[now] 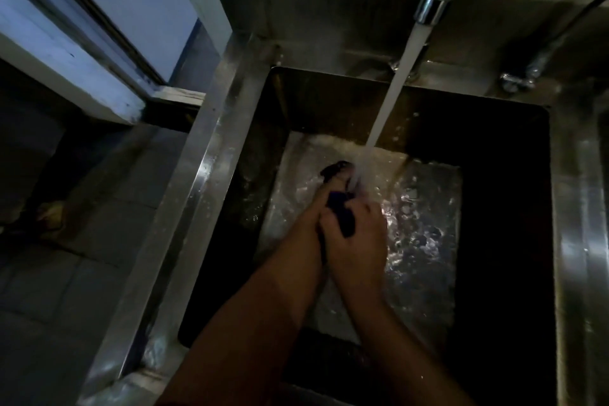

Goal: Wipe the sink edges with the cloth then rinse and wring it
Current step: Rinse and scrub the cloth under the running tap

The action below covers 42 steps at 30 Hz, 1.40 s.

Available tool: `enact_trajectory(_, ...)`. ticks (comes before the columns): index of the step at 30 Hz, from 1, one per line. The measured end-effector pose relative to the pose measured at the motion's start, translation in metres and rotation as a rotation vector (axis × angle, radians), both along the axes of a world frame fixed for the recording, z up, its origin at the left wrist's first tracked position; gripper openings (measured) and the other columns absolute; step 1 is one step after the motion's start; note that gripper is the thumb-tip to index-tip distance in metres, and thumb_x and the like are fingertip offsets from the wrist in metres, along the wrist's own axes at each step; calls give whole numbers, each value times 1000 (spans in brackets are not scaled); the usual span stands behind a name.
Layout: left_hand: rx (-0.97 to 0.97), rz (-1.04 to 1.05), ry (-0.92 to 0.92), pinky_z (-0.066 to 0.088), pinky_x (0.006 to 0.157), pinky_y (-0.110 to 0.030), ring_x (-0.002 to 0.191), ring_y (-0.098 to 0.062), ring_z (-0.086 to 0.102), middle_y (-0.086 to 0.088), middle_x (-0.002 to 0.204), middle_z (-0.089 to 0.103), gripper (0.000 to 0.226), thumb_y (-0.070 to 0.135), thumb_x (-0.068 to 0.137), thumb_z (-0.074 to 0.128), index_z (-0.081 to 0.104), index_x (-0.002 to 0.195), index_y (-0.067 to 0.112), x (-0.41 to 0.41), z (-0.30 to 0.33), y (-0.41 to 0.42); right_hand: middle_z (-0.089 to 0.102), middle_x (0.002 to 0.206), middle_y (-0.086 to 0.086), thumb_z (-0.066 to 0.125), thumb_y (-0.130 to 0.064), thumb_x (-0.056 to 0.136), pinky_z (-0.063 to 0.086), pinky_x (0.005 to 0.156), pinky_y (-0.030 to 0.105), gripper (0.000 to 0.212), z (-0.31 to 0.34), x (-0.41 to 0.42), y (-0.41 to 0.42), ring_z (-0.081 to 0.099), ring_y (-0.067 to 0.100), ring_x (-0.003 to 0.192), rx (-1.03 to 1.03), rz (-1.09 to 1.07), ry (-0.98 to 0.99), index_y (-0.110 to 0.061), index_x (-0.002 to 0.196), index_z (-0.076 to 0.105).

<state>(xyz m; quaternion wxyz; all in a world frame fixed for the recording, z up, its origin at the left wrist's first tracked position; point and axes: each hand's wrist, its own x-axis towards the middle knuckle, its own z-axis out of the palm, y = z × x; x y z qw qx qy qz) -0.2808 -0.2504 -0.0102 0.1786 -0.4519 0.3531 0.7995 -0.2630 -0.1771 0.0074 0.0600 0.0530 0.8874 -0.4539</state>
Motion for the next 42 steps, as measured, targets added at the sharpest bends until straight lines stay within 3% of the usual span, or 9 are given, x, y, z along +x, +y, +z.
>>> enact_trajectory(3,-104,-95,139,54,65,-14,102,-7,67,0,129,64,41,41,107,32,54,135,21,4,-4,8,61,95,0,49,-56,90,45,74,32,38,-16,-17,-5,54,18,86,134,-70,54,-22,94,67)
enact_trajectory(8,-205,-186,124,56,73,-31,107,-29,68,-7,98,73,38,43,100,48,72,99,14,-11,-24,13,69,91,4,51,-43,97,41,68,29,29,-37,-70,12,64,23,81,193,-154,-167,-20,95,68)
enact_trajectory(11,-175,-145,107,54,66,-14,83,9,69,25,79,72,31,37,108,36,61,91,28,13,-27,8,70,91,0,44,-54,93,52,78,35,42,-31,-25,-9,65,23,82,215,-70,-103,-23,96,72)
enact_trajectory(17,-210,-128,131,56,72,-30,104,-32,68,-13,101,73,33,39,95,58,73,105,11,7,-33,19,71,88,10,47,-47,97,41,67,30,44,-44,-76,17,64,28,79,238,-160,-254,-13,91,73)
enact_trajectory(24,-160,-98,126,53,75,-11,89,11,65,19,106,57,31,22,109,34,52,134,15,32,3,13,66,76,0,46,-49,93,50,71,32,39,-2,-19,-13,62,21,73,236,-58,-115,-22,85,72)
enact_trajectory(27,-56,-80,26,57,83,-29,107,-12,69,3,104,71,34,42,102,47,68,112,17,7,12,22,68,74,4,48,-46,95,49,67,31,39,-17,-53,2,63,23,69,174,-131,-146,-18,82,72)
enact_trajectory(33,-297,-283,39,57,94,-43,93,-25,72,-9,100,76,57,53,69,81,72,108,13,-22,19,33,55,134,22,61,-31,94,48,97,46,44,-67,-99,54,56,40,120,394,-23,-399,-9,132,54)
enact_trajectory(39,-515,-576,340,56,74,-28,83,-16,71,-2,96,73,27,41,93,67,70,105,17,-20,29,35,75,83,4,45,-39,102,53,73,27,39,-24,-94,61,68,15,75,-758,-221,-739,-14,88,71)
enact_trajectory(42,-523,-560,296,59,71,-30,91,-23,73,-8,105,73,42,57,93,56,69,106,19,-25,36,27,76,102,14,53,-67,86,56,86,35,65,-14,-77,55,73,27,97,-964,-174,-893,-9,103,77)
